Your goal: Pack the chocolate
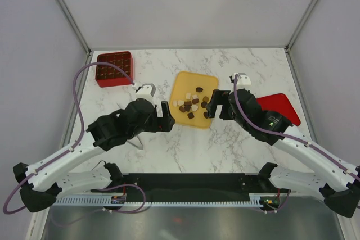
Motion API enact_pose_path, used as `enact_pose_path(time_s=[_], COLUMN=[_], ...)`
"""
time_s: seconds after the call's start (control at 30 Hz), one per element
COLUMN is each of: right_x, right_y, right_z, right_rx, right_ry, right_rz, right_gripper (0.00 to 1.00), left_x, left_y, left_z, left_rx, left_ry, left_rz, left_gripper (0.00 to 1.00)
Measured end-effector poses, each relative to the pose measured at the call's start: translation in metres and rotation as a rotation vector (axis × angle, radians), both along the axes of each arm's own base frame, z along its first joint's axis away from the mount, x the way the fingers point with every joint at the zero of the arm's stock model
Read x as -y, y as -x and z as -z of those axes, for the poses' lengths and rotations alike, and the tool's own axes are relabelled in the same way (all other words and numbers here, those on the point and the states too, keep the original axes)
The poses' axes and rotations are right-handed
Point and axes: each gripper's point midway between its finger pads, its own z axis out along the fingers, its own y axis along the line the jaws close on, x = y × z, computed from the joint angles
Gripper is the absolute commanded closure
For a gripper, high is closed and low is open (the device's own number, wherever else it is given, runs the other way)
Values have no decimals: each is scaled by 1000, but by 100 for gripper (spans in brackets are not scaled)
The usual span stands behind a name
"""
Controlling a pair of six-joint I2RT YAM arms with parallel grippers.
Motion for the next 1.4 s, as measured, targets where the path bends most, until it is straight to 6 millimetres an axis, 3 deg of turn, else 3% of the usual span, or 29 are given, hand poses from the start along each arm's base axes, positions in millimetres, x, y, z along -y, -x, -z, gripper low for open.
enact_pose_path(time_s=[0.33,0.47,0.6,0.73,0.8,1.2,1.4], right_x=[6,5,1,-4,-5,-6,-5], right_y=[0,3,10,16,18,20,20], right_z=[-7,-9,0,10,13,18,21], right_rx=[23,31,16,-11,-18,-13,-9], right_ry=[-4,-1,10,22,27,56,76], right_rz=[15,-15,-66,-120,-139,-181,-191], right_gripper=[2,2,2,3,3,3,3], left_x=[-12,-41,-84,-115,-124,-168,-178], left_y=[-16,-42,-63,-45,-35,-5,-12], left_z=[-4,3,41,92,108,169,185], left_rx=[7,-54,-195,-359,-411,-573,-541], left_ry=[12,30,33,-8,-31,-112,-97], left_rz=[-142,-331,-554,-704,-752,-974,-1025], left_gripper=[5,6,6,5,4,0,0])
